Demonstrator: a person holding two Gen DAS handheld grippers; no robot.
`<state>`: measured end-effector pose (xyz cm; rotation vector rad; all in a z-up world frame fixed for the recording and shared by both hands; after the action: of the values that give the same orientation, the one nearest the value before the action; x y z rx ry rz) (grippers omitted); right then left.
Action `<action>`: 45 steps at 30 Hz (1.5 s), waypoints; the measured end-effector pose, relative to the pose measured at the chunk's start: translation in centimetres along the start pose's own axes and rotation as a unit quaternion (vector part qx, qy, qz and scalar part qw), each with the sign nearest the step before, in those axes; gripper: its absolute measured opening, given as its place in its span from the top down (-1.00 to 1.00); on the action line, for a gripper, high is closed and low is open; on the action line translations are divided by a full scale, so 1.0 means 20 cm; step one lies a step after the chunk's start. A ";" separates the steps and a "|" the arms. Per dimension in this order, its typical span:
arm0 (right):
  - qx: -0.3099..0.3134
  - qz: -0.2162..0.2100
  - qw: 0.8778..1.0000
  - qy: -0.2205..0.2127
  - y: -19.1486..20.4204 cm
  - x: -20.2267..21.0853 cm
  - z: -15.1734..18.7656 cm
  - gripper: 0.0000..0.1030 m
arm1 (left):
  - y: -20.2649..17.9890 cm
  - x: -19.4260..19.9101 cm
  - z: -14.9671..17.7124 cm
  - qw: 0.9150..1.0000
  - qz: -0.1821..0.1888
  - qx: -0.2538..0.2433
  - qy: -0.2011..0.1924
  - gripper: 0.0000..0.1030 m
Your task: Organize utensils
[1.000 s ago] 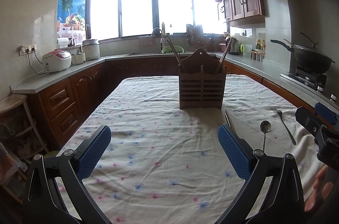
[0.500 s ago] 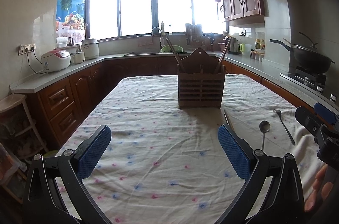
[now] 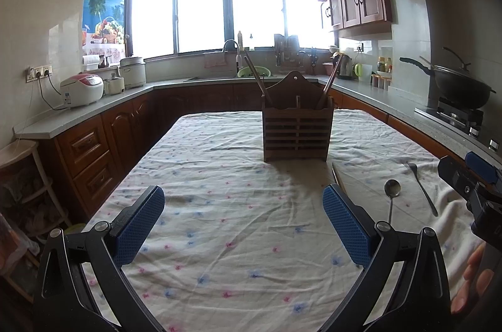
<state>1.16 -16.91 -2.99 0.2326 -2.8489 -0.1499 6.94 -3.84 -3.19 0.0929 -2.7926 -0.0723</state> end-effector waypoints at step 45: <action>-0.011 0.005 1.000 0.010 -0.03 -0.08 -0.02 -1.00 | -0.02 -0.09 -0.05 1.000 0.018 0.012 0.015 -1.00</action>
<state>2.91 -17.29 -3.04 0.2146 -2.8263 -0.1751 8.88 -4.10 -2.94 0.0484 -2.7645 -0.0288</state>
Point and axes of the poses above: each gripper's, at about its wrist camera, not at the fingertips, and x roughly against the way its jaws point, y to its left, z to its underside, the point moved 4 cm from there along -x, roughly the way its jaws point, and after that the axes turned 5 degrees about -z, right-handed, at the moved point
